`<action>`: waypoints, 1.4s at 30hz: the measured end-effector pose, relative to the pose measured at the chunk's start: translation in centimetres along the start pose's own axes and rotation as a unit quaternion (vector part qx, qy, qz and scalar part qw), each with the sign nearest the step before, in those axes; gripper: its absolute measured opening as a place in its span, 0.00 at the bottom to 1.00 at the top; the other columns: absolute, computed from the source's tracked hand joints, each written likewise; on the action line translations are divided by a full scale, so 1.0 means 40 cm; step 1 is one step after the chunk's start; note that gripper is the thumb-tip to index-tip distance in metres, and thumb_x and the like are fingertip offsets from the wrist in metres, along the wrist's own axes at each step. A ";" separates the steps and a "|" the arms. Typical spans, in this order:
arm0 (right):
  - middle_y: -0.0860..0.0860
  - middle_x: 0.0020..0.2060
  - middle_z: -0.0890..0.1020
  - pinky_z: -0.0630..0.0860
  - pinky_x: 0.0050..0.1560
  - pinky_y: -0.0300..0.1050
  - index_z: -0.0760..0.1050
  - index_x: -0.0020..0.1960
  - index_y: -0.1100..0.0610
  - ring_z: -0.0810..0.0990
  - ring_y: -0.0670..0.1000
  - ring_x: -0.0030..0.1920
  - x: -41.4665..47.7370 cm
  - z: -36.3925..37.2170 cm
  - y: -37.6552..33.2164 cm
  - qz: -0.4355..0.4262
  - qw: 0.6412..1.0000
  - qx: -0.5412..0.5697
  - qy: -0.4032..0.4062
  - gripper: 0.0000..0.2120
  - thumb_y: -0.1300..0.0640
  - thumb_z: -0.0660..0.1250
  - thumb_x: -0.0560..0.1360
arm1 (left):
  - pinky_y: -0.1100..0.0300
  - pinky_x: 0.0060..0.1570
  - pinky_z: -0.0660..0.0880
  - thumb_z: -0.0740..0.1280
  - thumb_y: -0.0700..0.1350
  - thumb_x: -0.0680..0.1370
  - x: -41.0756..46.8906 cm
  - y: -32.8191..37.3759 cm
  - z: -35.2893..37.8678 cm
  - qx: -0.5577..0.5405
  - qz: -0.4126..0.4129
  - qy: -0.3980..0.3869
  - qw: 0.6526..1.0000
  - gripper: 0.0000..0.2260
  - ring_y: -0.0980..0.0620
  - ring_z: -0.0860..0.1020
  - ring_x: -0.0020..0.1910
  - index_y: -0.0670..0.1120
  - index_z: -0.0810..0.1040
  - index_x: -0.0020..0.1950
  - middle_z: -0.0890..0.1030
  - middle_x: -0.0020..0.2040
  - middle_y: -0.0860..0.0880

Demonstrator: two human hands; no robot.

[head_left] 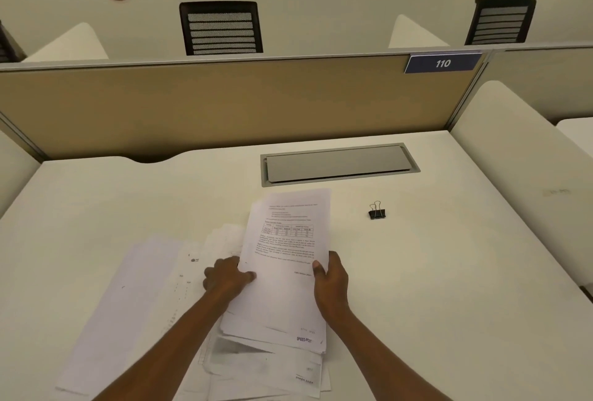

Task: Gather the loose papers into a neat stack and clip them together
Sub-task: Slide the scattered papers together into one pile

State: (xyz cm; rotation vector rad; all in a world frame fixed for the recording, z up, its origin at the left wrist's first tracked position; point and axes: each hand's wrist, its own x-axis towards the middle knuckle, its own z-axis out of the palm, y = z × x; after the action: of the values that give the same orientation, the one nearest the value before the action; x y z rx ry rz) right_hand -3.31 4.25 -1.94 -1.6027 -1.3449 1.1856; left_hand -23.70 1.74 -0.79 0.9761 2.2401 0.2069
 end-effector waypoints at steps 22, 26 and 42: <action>0.53 0.54 0.78 0.78 0.53 0.59 0.62 0.53 0.55 0.79 0.58 0.52 0.014 0.058 -0.037 0.154 0.971 -0.183 -0.026 0.14 0.60 0.63 0.70 | 0.52 0.48 0.78 0.69 0.41 0.74 -0.010 -0.005 0.004 -0.143 0.009 0.029 0.989 0.13 0.43 0.78 0.48 0.44 0.70 0.56 0.79 0.55 0.43; 0.56 0.56 0.79 0.80 0.49 0.52 0.64 0.54 0.59 0.79 0.57 0.53 0.016 0.058 -0.038 0.139 0.984 -0.109 -0.026 0.14 0.67 0.61 0.71 | 0.53 0.44 0.78 0.68 0.37 0.75 0.003 0.000 -0.010 -0.143 0.025 0.043 0.989 0.13 0.44 0.78 0.45 0.46 0.68 0.55 0.78 0.52 0.44; 0.60 0.60 0.68 0.73 0.54 0.54 0.61 0.62 0.61 0.66 0.59 0.61 -0.016 0.107 -0.079 0.175 0.955 -0.235 -0.034 0.22 0.66 0.65 0.72 | 0.38 0.63 0.67 0.70 0.49 0.74 0.042 -0.007 0.013 0.120 -0.027 0.106 0.987 0.22 0.36 0.63 0.67 0.49 0.66 0.64 0.67 0.63 0.38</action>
State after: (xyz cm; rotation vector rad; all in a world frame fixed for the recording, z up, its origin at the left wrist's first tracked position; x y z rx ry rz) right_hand -8.37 4.13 -0.23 -2.2308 -1.5067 1.1863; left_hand -24.35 2.65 -2.18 1.0594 2.5262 0.0163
